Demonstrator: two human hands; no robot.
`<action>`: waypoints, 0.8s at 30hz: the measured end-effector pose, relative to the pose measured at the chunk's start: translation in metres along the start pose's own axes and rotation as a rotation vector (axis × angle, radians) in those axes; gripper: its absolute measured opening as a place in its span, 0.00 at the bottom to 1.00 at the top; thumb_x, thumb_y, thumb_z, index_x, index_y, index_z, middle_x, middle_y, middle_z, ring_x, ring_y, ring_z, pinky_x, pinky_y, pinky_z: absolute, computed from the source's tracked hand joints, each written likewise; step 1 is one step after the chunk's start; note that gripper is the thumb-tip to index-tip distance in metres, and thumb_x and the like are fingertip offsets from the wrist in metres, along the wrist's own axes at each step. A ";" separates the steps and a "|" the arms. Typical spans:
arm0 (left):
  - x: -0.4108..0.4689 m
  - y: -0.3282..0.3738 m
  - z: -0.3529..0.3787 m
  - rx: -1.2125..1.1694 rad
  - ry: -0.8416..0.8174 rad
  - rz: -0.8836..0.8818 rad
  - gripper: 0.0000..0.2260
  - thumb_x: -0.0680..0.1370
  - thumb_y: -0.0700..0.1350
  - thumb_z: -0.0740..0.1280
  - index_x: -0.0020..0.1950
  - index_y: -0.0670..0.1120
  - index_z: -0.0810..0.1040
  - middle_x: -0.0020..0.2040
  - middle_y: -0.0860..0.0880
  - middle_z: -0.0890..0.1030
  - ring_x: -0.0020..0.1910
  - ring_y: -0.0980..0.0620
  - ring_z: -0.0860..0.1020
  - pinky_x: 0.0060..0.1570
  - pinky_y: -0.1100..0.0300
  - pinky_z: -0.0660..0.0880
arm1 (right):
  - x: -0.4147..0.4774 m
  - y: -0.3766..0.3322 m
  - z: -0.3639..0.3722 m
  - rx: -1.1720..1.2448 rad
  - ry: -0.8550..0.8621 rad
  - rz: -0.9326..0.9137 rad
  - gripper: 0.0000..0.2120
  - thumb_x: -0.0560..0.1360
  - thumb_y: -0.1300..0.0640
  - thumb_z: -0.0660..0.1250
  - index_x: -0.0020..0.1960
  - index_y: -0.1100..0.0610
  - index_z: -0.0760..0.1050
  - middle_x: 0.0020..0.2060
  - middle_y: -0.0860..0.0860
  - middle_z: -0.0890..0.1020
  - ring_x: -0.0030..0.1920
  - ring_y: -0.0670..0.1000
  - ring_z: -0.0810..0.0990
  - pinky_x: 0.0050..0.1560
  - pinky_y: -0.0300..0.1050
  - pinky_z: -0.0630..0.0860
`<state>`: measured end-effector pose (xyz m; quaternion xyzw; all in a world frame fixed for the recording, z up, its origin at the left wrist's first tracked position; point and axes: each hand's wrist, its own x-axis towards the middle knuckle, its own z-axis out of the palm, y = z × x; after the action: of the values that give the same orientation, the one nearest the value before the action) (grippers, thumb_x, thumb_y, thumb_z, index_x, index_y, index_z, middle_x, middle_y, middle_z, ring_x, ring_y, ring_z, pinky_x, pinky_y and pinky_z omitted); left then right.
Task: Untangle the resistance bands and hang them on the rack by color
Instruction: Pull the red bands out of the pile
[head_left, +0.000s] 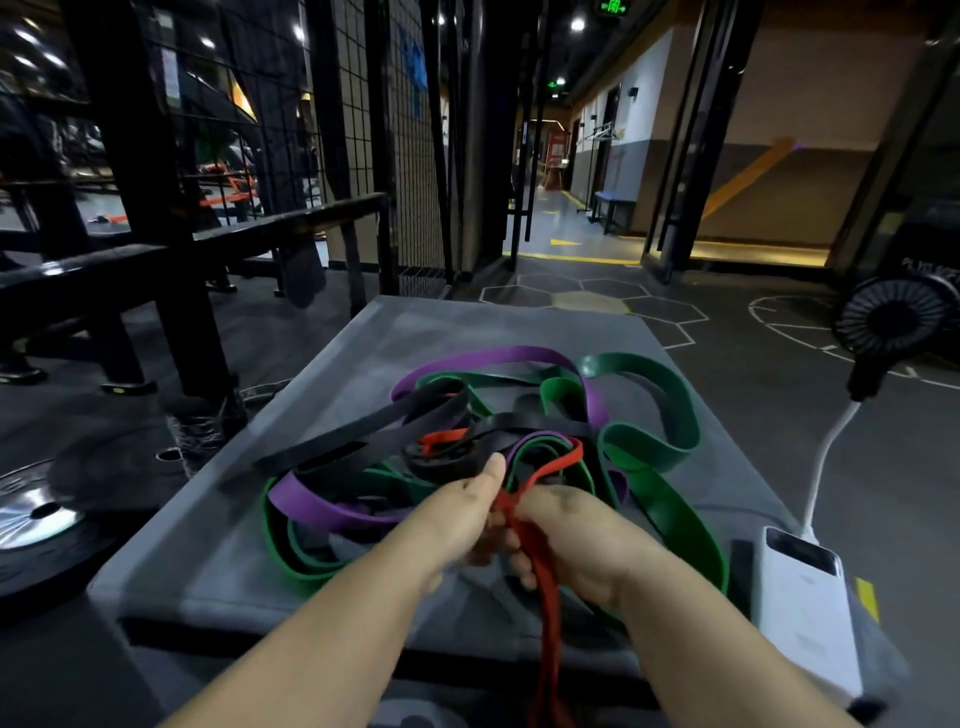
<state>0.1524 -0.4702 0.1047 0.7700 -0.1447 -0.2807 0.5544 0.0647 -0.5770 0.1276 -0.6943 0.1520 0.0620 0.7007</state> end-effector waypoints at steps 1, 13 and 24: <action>0.001 0.006 0.000 -0.065 -0.047 -0.080 0.35 0.68 0.75 0.58 0.46 0.44 0.82 0.41 0.43 0.81 0.47 0.40 0.81 0.55 0.44 0.78 | -0.001 0.000 0.003 -0.090 -0.021 -0.021 0.12 0.81 0.61 0.53 0.43 0.59 0.73 0.29 0.51 0.75 0.26 0.49 0.72 0.28 0.42 0.71; 0.026 0.074 0.000 -0.456 -0.177 -0.192 0.12 0.81 0.47 0.61 0.39 0.45 0.70 0.22 0.52 0.67 0.17 0.59 0.64 0.17 0.70 0.62 | 0.019 0.004 -0.016 0.181 -0.069 0.105 0.16 0.76 0.50 0.58 0.52 0.60 0.77 0.45 0.57 0.81 0.43 0.54 0.79 0.46 0.47 0.75; -0.051 0.054 0.022 0.056 -0.627 0.123 0.15 0.82 0.47 0.58 0.38 0.50 0.78 0.27 0.52 0.63 0.25 0.57 0.61 0.25 0.66 0.57 | 0.019 -0.011 -0.035 0.734 -0.210 0.137 0.32 0.79 0.40 0.55 0.45 0.68 0.81 0.36 0.60 0.83 0.34 0.57 0.84 0.37 0.48 0.82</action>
<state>0.1033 -0.4782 0.1642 0.6507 -0.3626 -0.4664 0.4772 0.0818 -0.6140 0.1326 -0.3755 0.1376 0.1207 0.9086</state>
